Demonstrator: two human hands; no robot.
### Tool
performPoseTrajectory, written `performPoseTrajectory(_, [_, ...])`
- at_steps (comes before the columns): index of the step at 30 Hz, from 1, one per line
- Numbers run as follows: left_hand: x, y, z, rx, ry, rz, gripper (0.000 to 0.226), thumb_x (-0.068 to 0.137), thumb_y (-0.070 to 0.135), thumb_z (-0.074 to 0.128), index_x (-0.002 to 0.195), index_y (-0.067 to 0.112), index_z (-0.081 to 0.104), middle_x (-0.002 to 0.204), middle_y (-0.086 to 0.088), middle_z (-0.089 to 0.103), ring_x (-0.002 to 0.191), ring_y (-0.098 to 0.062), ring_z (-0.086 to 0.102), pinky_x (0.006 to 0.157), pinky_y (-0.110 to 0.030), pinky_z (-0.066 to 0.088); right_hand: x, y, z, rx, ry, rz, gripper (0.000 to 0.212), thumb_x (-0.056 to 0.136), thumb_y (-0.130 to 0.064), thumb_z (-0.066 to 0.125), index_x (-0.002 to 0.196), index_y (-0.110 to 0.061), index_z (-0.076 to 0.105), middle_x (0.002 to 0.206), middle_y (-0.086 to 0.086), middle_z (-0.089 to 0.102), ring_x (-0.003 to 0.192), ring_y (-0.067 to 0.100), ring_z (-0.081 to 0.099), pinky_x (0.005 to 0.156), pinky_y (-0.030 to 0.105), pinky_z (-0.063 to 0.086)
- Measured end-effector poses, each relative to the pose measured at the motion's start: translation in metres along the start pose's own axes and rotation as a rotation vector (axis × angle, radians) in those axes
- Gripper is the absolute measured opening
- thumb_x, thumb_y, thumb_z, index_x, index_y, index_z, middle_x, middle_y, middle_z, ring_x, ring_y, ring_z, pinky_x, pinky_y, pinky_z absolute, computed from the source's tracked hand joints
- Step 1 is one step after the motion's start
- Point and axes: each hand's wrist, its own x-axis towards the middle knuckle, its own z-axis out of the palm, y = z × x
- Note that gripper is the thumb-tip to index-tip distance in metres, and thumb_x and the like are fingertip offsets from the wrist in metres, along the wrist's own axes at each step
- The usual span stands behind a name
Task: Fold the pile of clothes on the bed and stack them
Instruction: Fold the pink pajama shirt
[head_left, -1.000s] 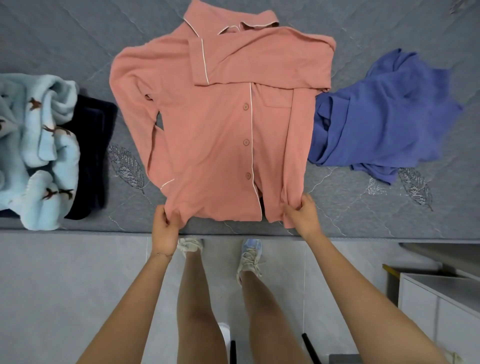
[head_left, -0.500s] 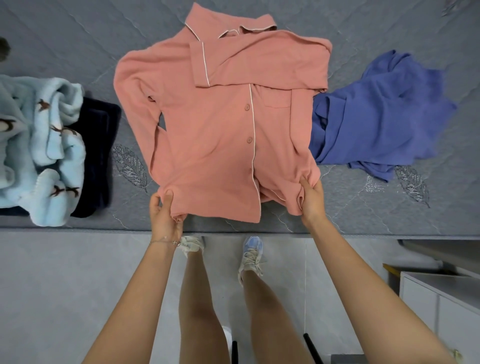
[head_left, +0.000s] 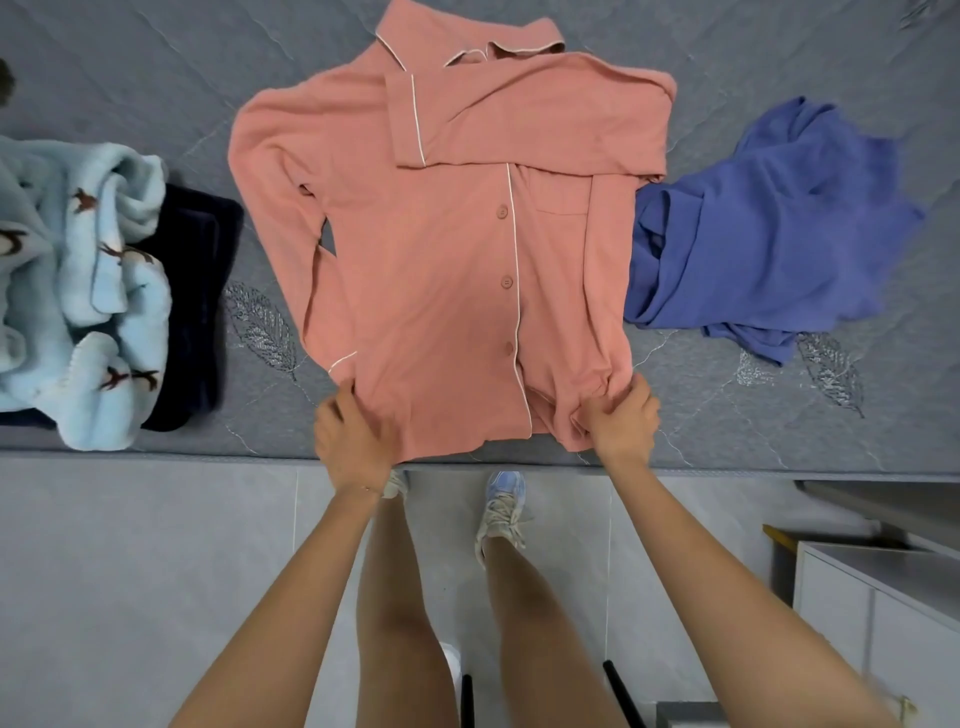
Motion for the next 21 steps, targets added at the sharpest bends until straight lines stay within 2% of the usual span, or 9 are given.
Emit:
performPoseTrajectory(2, [0.002, 0.009, 0.008, 0.074, 0.054, 0.17, 0.064, 0.082, 0.02, 0.071, 0.138, 0.015, 0.042, 0.131, -0.021, 0.046, 0.118, -0.041, 0.045, 0.102, -0.053, 0.036, -0.003, -0.002, -0.001, -0.052, 0.069, -0.111, 0.073, 0.084, -0.026, 0.069, 0.146, -0.012, 0.032, 0.146, 0.014, 0.033, 0.132, 0.033, 0.033, 0.105, 0.052, 0.035])
performPoseTrajectory(5, [-0.001, 0.033, 0.023, 0.081, -0.135, 0.4, 0.061, 0.09, 0.018, 0.066, 0.141, 0.015, 0.033, 0.144, -0.023, 0.035, 0.13, -0.041, 0.034, 0.11, -0.055, 0.029, -0.003, -0.003, 0.002, -0.099, 0.084, -0.244, 0.061, 0.08, -0.027, 0.076, 0.131, -0.01, 0.049, 0.133, 0.014, 0.043, 0.121, 0.035, 0.041, 0.1, 0.048, 0.037])
performPoseTrajectory(7, [-0.007, 0.048, 0.037, 0.098, -0.261, 0.446, 0.049, 0.098, 0.022, 0.056, 0.142, 0.01, 0.04, 0.149, -0.018, 0.032, 0.134, -0.038, 0.03, 0.11, -0.048, 0.025, -0.002, -0.002, 0.005, -0.115, 0.061, -0.276, 0.05, 0.08, -0.032, 0.077, 0.121, -0.012, 0.058, 0.125, 0.011, 0.049, 0.114, 0.033, 0.045, 0.099, 0.044, 0.037])
performPoseTrajectory(11, [-0.021, 0.081, 0.069, 0.033, -0.317, 0.576, 0.024, 0.096, 0.024, 0.058, 0.115, 0.01, 0.061, 0.118, -0.01, 0.053, 0.111, -0.034, 0.044, 0.092, -0.033, 0.029, -0.001, 0.004, 0.007, -0.142, -0.02, -0.324, 0.039, 0.082, -0.045, 0.073, 0.109, -0.018, 0.066, 0.116, 0.003, 0.057, 0.108, 0.026, 0.047, 0.096, 0.037, 0.037])
performPoseTrajectory(14, [-0.03, 0.098, 0.089, -0.065, -0.295, 0.522, 0.016, 0.088, 0.024, 0.067, 0.091, 0.01, 0.062, 0.096, -0.008, 0.056, 0.095, -0.03, 0.047, 0.085, -0.035, 0.036, 0.003, 0.013, 0.007, -0.125, -0.076, -0.384, 0.036, 0.079, -0.045, 0.076, 0.104, -0.019, 0.067, 0.108, -0.003, 0.061, 0.101, 0.019, 0.05, 0.092, 0.036, 0.043])
performPoseTrajectory(16, [-0.034, 0.105, 0.099, -0.095, -0.267, 0.453, 0.019, 0.083, 0.026, 0.071, 0.084, 0.012, 0.057, 0.089, -0.005, 0.055, 0.089, -0.028, 0.048, 0.08, -0.04, 0.042, 0.009, 0.02, 0.004, -0.072, -0.067, -0.424, 0.011, 0.084, -0.03, 0.072, 0.088, -0.019, 0.068, 0.092, -0.004, 0.066, 0.086, 0.018, 0.056, 0.084, 0.041, 0.048])
performPoseTrajectory(17, [-0.036, 0.106, 0.103, -0.091, -0.24, 0.439, 0.02, 0.081, 0.026, 0.072, 0.083, 0.013, 0.057, 0.088, -0.004, 0.055, 0.088, -0.028, 0.048, 0.078, -0.042, 0.043, 0.011, 0.023, 0.002, 0.008, -0.048, -0.408, 0.008, 0.086, -0.022, 0.068, 0.079, -0.019, 0.066, 0.081, -0.004, 0.065, 0.077, 0.018, 0.057, 0.077, 0.043, 0.049])
performPoseTrajectory(19, [-0.04, 0.105, 0.108, -0.099, -0.185, 0.423, 0.016, 0.08, 0.024, 0.072, 0.082, 0.014, 0.06, 0.087, -0.004, 0.056, 0.087, -0.028, 0.05, 0.076, -0.044, 0.045, 0.015, 0.026, -0.005, 0.215, -0.009, -0.309, 0.016, 0.09, -0.013, 0.061, 0.074, -0.015, 0.06, 0.073, -0.004, 0.062, 0.069, 0.015, 0.055, 0.07, 0.037, 0.047])
performPoseTrajectory(21, [-0.044, 0.103, 0.112, -0.118, -0.148, 0.428, 0.011, 0.079, 0.021, 0.074, 0.083, 0.013, 0.067, 0.092, -0.005, 0.057, 0.09, -0.029, 0.051, 0.078, -0.042, 0.047, 0.015, 0.024, -0.009, 0.329, -0.039, -0.243, 0.016, 0.093, -0.01, 0.058, 0.078, -0.013, 0.058, 0.075, -0.004, 0.062, 0.07, 0.009, 0.055, 0.073, 0.031, 0.045])
